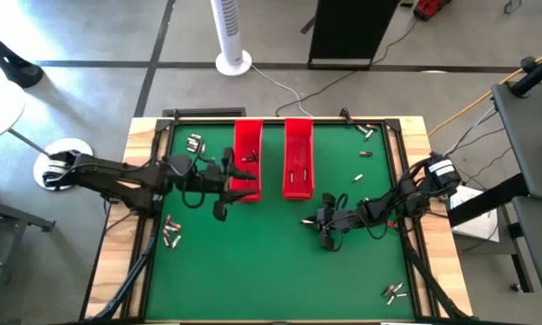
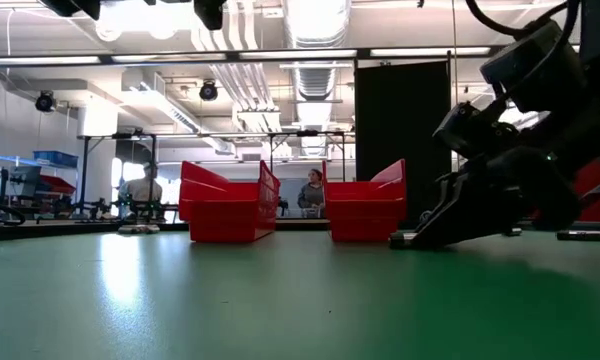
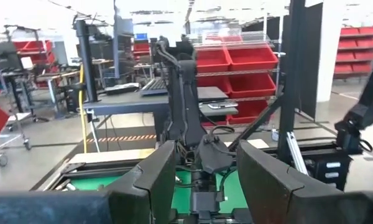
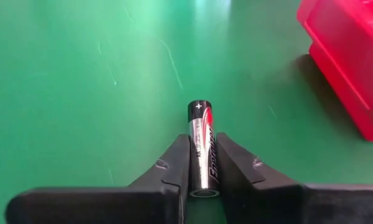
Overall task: Sort batteries
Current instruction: Put the silver battery into the right red bin
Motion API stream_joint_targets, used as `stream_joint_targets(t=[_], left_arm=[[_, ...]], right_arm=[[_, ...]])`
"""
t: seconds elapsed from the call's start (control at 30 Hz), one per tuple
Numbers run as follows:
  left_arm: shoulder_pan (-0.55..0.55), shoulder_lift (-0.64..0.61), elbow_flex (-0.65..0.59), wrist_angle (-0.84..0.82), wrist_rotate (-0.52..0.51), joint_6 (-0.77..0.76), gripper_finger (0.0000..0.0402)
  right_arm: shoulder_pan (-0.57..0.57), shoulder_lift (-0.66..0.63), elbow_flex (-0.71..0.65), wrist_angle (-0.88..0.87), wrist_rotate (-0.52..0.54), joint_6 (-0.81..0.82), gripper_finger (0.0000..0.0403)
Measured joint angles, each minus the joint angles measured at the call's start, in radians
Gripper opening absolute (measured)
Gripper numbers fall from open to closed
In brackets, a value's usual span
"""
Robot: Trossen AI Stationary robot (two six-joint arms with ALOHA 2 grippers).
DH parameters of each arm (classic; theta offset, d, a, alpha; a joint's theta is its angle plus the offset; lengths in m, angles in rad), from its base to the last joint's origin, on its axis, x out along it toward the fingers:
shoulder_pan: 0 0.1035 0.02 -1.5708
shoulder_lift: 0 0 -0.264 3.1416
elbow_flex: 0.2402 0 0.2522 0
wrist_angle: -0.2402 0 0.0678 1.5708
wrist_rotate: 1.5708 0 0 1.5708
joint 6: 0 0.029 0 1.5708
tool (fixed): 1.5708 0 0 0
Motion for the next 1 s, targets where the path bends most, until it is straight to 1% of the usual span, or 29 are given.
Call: stream_joint_targets(t=[0.2,0.3,0.43,0.57,0.73,0.83,1.0], left_arm=[[-0.047,0.015,-0.002,-0.036,0.000,0.043,0.0149],[-0.063,0.015,-0.002,-0.078,0.000,0.045,0.0149],[-0.090,0.000,-0.002,-0.176,-0.001,0.037,0.0149],[-0.113,-0.027,-0.003,-0.254,-0.004,0.058,0.0149],[-0.119,-0.082,-0.002,-0.360,-0.074,0.068,0.0149],[-0.121,-0.117,-0.002,-0.423,-0.134,0.036,0.0149],[-0.122,-0.135,-0.002,-0.471,-0.228,-0.014,0.0149]], right_arm=[[0.000,-0.022,0.131,-0.248,0.000,0.012,0.0054],[-0.002,-0.052,0.195,-0.374,-0.031,0.018,0.0054],[-0.001,-0.103,0.285,-0.607,-0.110,0.050,0.0054],[0.000,-0.137,0.399,-0.829,-0.128,0.053,0.0054],[-0.006,-0.145,0.562,-1.027,-0.122,-0.004,0.0054],[-0.022,-0.145,0.676,-1.137,-0.122,-0.055,0.0054],[-0.103,-0.132,0.859,-1.389,-0.112,-0.125,0.0054]])
